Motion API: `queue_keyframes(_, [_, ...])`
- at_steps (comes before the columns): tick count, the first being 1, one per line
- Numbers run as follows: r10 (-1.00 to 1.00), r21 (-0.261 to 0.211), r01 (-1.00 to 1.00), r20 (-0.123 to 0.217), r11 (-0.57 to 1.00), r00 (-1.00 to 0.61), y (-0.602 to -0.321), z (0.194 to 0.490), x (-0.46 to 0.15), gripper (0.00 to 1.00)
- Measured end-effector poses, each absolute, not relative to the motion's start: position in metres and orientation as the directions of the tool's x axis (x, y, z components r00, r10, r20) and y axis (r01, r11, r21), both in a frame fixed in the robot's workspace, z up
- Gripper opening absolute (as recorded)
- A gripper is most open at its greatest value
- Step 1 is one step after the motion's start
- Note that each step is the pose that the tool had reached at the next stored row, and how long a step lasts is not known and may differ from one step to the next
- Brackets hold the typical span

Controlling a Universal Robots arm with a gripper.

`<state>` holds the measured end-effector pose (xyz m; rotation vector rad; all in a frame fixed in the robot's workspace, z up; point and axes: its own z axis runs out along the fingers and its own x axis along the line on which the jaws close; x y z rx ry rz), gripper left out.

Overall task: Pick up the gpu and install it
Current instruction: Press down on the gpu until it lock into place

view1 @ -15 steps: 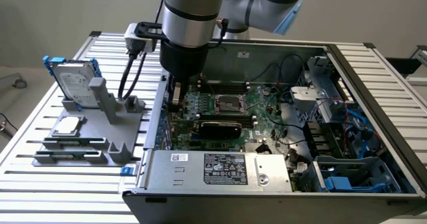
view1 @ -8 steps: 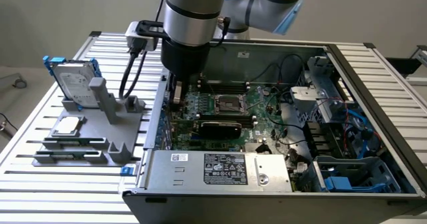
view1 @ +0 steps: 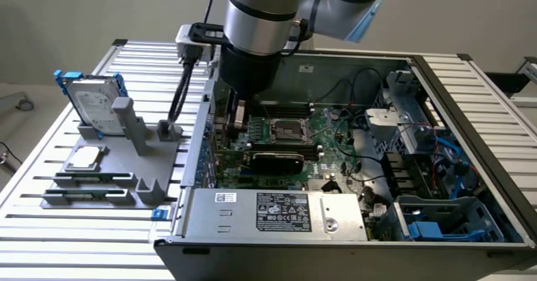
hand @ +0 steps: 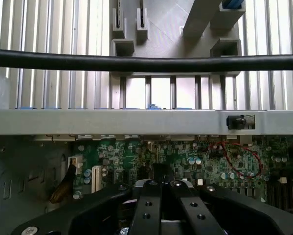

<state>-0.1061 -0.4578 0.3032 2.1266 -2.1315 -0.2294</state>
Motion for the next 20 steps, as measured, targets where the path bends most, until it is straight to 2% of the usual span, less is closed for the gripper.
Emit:
queue_keyframes(7, [-1.000,0.186,-0.983,-0.022,0.000,-0.004,-0.458,0.303,-0.082,0.11])
queue_keyframes(20, [-0.999,0.187,-0.982,-0.037,-0.003,-0.004,-0.458,0.303,-0.082,0.11])
